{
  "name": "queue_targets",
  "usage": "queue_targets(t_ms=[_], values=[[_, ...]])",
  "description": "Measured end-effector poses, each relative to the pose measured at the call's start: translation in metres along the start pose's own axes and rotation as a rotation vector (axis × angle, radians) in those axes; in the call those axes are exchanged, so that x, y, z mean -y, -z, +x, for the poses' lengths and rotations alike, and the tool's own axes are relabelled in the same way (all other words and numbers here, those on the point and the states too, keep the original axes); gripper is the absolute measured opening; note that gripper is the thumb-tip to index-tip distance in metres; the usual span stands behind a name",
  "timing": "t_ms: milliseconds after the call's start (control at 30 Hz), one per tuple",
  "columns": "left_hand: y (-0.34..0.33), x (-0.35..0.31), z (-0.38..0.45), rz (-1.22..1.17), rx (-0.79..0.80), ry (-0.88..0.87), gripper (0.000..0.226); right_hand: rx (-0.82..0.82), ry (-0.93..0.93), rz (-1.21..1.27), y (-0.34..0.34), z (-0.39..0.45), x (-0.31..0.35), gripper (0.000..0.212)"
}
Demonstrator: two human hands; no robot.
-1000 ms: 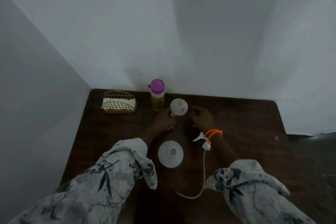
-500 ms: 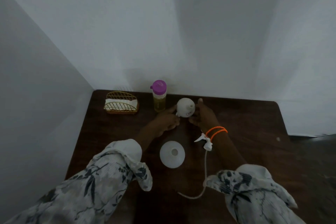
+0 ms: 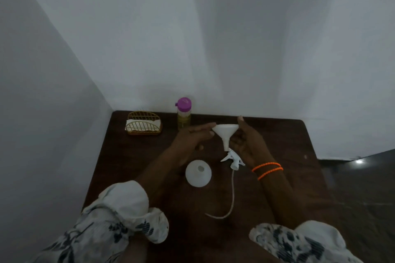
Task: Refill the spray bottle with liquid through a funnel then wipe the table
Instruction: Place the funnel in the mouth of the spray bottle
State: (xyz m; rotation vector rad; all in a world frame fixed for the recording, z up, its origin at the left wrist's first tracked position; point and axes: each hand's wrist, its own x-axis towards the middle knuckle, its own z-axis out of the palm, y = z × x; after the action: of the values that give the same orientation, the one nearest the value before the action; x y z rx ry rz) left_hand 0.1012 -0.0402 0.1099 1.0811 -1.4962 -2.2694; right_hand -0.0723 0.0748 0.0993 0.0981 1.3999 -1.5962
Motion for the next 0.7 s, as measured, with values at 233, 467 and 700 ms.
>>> queue_targets(t_ms=[233, 467, 700], values=[[-0.002, 0.012, -0.057, 0.0, -0.252, -0.162, 0.034, 0.048, 0.159, -0.158, -0.011, -0.058, -0.024, 0.019], [0.004, 0.035, -0.089, 0.049, -0.301, -0.164, 0.056, -0.03, 0.284, -0.358, -0.015, -0.086, -0.057, 0.019], [0.004, 0.049, -0.1, 0.101, -0.318, -0.147, 0.056, -0.019, 0.318, -0.44, -0.015, -0.092, -0.07, 0.024]])
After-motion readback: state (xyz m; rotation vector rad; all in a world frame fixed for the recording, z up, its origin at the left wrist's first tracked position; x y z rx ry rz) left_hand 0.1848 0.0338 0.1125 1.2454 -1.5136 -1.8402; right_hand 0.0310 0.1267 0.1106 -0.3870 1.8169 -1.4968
